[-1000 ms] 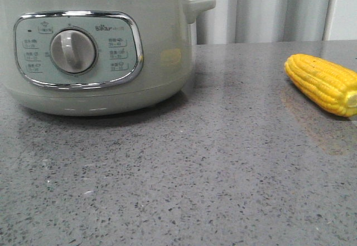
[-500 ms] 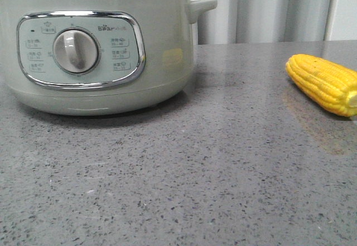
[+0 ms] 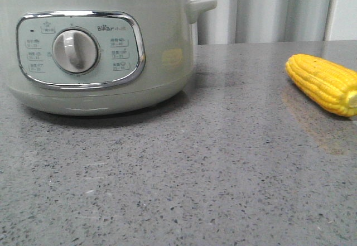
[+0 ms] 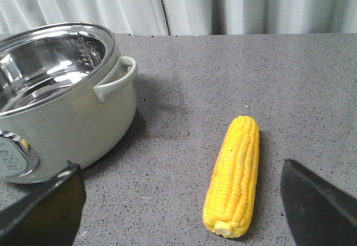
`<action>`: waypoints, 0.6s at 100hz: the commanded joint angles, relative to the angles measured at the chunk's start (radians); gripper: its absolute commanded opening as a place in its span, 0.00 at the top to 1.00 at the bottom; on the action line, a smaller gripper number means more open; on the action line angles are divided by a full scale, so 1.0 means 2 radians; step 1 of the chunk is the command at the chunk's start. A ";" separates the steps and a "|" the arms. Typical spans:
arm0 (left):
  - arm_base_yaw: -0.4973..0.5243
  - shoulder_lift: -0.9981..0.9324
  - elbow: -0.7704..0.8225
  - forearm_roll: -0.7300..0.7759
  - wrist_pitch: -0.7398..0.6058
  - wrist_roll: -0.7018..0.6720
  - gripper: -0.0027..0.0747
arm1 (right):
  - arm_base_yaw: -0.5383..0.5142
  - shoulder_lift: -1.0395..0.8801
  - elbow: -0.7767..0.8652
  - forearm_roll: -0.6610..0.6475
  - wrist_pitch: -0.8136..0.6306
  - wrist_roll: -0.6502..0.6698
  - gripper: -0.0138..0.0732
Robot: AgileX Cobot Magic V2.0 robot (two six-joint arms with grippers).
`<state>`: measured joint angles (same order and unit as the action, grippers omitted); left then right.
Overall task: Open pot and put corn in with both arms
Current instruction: 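Lift the glass lid off the pot with the left gripper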
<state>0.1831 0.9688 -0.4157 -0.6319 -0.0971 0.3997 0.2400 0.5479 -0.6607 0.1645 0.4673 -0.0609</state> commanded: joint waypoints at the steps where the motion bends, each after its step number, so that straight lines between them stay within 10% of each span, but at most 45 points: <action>1: -0.003 0.006 -0.018 -0.001 -0.070 -0.002 0.97 | -0.001 0.005 -0.017 -0.003 -0.030 -0.002 0.13; 60: -0.003 0.057 -0.018 -0.001 -0.071 -0.002 0.44 | -0.001 0.005 -0.017 0.013 -0.028 -0.002 0.13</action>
<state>0.1831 1.0940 -0.4191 -0.6339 -0.1658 0.3997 0.2400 0.5479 -0.6607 0.1706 0.4970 -0.0609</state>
